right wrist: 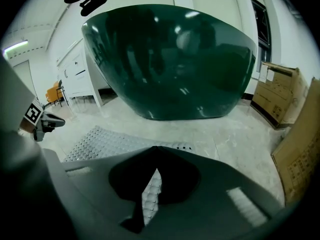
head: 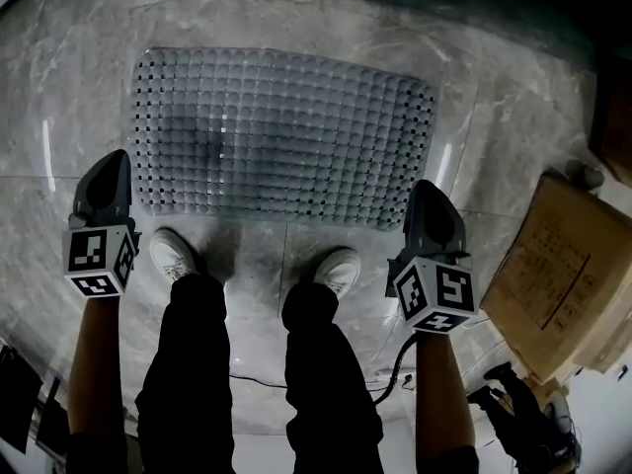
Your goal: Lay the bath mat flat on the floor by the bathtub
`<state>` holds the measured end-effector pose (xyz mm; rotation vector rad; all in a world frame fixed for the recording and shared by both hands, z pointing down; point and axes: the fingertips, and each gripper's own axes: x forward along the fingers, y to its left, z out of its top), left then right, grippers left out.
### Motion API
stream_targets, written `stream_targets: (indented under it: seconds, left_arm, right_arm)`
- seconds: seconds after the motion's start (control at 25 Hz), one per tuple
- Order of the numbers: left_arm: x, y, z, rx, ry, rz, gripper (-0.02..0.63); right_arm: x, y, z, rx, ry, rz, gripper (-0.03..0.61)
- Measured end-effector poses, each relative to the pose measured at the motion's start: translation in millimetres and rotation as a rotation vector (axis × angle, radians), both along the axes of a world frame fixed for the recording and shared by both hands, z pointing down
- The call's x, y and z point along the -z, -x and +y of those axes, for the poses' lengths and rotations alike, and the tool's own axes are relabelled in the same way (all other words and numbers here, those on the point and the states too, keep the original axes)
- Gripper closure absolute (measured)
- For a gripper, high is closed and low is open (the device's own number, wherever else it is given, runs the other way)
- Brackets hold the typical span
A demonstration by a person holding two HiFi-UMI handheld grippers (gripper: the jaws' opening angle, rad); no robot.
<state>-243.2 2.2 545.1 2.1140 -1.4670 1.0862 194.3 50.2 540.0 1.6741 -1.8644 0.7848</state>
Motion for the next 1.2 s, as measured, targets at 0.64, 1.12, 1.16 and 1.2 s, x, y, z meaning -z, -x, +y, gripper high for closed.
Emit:
stream_targets:
  seconds: [0.64, 1.12, 1.16, 1.2]
  left_arm:
    - [163.0, -71.8, 13.7, -0.066, -0.031, 0.102, 0.613]
    - [243.3, -88.6, 20.0, -0.049, -0.031, 0.125, 0.614]
    - [243.9, -89.6, 20.9, -0.054, -0.027, 0.124, 0.613]
    - [244.2, -90.9, 21.8, -0.059, -0.025, 0.123, 0.612]
  right_arm:
    - [159.5, 62.6, 14.2, 0.132, -0.017, -0.073, 0.552]
    - [241.5, 68.1, 13.6, 0.038, -0.056, -0.111, 0.551]
    - [243.1, 68.6, 13.1, 0.038, -0.057, -0.11, 0.551]
    - [244.4, 69.2, 12.7, 0.038, -0.058, -0.109, 0.551]
